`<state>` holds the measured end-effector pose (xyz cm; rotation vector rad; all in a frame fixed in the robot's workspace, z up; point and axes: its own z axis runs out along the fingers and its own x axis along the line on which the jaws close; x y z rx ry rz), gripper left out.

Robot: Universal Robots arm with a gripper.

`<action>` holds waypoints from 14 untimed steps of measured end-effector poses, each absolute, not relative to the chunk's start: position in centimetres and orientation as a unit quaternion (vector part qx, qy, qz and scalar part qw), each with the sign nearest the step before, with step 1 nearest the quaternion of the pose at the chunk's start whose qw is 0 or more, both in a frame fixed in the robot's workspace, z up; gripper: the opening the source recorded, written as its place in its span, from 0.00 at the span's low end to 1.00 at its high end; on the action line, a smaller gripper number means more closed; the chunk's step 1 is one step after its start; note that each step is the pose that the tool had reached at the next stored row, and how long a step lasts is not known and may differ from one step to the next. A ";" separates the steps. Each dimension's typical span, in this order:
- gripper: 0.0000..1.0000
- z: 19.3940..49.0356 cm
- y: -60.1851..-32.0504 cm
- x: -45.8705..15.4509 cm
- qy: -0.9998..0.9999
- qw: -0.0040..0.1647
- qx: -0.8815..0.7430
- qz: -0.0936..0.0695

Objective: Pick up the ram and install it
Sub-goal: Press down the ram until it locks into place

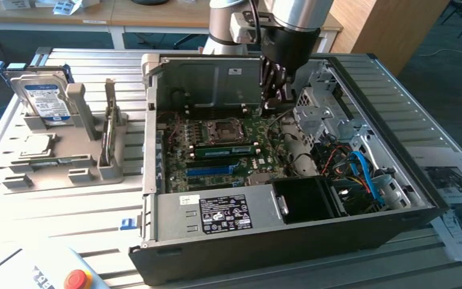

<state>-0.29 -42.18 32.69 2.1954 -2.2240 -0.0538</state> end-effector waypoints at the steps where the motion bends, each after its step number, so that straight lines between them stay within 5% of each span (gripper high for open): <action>1: 0.10 32.6 -42.2 -0.3 -0.712 0.008 0.702 -0.017; 14: 0.10 31.6 -42.2 -0.3 -0.712 0.008 0.702 -0.017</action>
